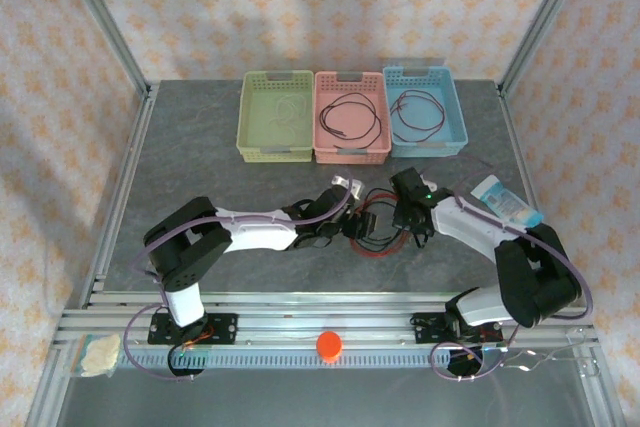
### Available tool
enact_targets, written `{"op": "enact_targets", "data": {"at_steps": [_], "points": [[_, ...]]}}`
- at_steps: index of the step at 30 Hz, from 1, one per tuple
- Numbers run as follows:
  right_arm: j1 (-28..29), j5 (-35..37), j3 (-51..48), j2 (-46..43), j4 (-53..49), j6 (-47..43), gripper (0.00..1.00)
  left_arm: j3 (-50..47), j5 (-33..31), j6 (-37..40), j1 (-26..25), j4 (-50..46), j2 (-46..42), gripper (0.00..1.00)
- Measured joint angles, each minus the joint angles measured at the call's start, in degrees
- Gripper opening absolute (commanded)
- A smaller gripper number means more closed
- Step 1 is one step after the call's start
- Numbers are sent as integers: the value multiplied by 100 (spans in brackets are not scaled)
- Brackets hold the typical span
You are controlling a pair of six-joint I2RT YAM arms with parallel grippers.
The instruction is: Untangle the cables
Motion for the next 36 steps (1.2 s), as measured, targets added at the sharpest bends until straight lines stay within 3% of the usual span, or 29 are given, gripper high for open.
{"op": "enact_targets", "data": {"at_steps": [24, 36], "points": [[-44, -162, -293, 120, 254, 4, 16, 13, -2, 42, 2, -2, 22, 68], [-48, -184, -415, 109, 424, 114, 11, 13, -225, 136, 2, -2, 15, 68]]}}
